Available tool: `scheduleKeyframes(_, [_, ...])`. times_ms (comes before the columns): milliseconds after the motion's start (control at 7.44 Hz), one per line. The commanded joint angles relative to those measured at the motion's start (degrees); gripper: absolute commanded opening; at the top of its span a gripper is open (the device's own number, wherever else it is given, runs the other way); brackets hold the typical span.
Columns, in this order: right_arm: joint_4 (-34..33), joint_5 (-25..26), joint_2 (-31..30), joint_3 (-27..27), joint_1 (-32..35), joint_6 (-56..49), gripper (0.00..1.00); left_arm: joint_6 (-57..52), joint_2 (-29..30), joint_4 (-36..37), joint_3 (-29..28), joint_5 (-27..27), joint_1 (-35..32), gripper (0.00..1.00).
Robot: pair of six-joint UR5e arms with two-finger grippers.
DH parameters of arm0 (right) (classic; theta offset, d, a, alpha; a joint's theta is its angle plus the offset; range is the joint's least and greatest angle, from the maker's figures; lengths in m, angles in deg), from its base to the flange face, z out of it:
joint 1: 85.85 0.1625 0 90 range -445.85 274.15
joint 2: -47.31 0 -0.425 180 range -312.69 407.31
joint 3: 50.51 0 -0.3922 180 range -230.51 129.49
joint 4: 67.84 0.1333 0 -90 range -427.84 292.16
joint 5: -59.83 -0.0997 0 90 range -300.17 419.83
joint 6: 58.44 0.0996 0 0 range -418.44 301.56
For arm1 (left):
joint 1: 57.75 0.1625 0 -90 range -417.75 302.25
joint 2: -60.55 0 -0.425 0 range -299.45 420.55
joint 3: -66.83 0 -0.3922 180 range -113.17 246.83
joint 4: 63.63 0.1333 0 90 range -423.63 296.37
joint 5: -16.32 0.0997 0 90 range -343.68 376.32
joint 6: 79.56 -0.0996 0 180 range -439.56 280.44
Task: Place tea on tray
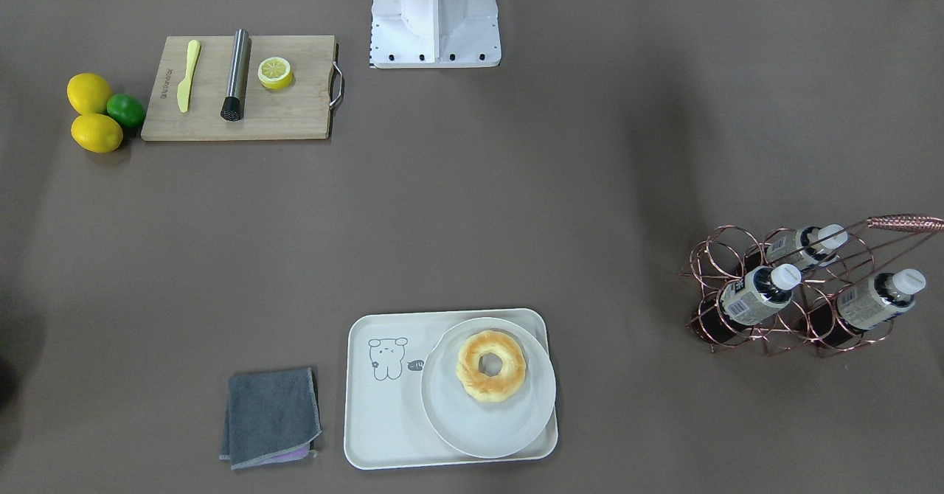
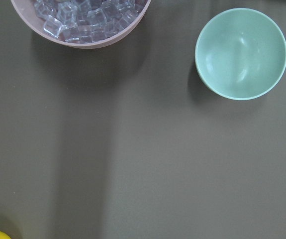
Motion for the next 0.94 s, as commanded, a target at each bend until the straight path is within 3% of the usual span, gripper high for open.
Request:
scheduleKeyframes(0, [0.0, 0.0, -0.1, 0.0, 0.0, 0.0, 1.0, -0.1, 0.0, 0.0, 0.1, 0.2, 0.0, 0.98])
scheduleKeyframes(806, [-0.1, 0.1, 0.6, 0.1, -0.1, 0.1, 1.0, -0.1, 0.4, 0.0, -0.5, 0.3, 0.1, 0.98])
